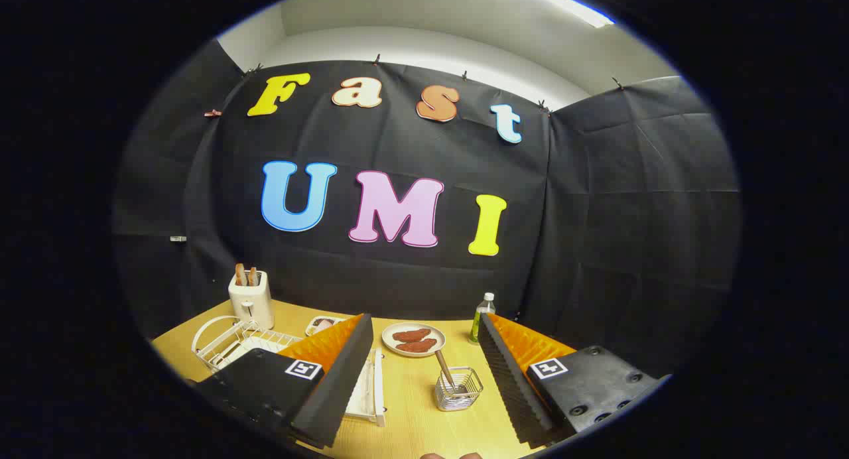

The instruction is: Take the plate from the dish rack, then take the spoon from the basket and place it into the plate.

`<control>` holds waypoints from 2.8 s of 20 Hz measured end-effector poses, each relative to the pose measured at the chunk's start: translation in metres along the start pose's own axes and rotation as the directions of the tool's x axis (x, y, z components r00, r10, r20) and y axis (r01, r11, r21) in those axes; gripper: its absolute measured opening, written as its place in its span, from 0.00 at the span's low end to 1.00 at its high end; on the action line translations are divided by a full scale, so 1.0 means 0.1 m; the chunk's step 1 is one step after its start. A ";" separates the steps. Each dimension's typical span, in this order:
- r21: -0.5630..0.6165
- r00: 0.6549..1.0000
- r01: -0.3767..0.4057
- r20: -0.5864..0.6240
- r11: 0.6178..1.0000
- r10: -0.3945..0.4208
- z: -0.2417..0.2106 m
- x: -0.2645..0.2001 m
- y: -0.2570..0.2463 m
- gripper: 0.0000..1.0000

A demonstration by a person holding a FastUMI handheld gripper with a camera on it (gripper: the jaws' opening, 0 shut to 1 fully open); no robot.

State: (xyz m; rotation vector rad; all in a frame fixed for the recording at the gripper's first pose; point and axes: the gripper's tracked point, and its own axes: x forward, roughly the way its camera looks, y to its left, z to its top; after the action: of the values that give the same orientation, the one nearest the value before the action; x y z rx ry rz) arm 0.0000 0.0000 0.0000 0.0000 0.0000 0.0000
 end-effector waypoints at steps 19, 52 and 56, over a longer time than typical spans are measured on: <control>0.085 0.996 -0.015 -0.091 0.996 0.023 -0.15 0.10 0.07 0.98; 0.122 0.697 -0.027 -0.709 0.992 0.106 -1.68 1.42 1.82 0.31; 0.014 0.732 -0.026 -0.680 1.000 0.029 -1.62 1.38 1.85 0.27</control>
State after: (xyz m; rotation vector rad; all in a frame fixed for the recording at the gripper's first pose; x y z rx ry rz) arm 0.1382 0.1855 -0.1616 0.0038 0.7485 0.0302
